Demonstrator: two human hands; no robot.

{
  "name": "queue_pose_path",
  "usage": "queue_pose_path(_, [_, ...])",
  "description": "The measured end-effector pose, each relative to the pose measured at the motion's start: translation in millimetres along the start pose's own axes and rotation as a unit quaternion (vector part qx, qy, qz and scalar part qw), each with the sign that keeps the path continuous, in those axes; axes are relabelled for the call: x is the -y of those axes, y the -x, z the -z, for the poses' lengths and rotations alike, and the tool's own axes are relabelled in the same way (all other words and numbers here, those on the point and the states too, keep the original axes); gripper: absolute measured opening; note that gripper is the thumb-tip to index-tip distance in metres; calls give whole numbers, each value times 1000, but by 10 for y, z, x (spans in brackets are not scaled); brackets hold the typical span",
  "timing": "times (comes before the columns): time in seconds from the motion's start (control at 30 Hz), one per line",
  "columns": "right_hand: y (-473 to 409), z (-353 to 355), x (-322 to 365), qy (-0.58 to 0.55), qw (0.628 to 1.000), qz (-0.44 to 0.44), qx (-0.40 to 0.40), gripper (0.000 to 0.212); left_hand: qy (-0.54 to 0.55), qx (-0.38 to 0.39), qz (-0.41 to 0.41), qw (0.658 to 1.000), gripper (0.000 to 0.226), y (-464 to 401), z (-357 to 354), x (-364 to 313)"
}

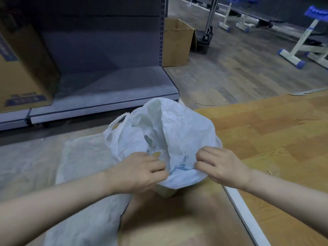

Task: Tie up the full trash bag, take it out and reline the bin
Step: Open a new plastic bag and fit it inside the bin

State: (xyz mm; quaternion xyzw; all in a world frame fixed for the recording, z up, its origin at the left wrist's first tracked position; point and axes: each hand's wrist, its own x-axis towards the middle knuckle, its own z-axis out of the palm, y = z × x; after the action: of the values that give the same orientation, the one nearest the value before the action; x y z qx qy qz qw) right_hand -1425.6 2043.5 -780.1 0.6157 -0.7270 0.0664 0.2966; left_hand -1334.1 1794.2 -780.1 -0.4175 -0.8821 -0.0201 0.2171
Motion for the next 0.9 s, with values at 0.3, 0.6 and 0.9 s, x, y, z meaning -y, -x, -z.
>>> queue_pose_path(0.3, [-8,-49,425,15,995,93,42,12,-141,-87,-75,983,19,264,-46,151])
queue_pose_path(0.6, [-221,-150,568,-49,986,-3,161,33,-157,44,54,985,15,433,8,593])
queue_pose_path(0.9, [-1773,-257,-45,-305,795,-443,279,44,-51,37,202,977,55,58,130,404])
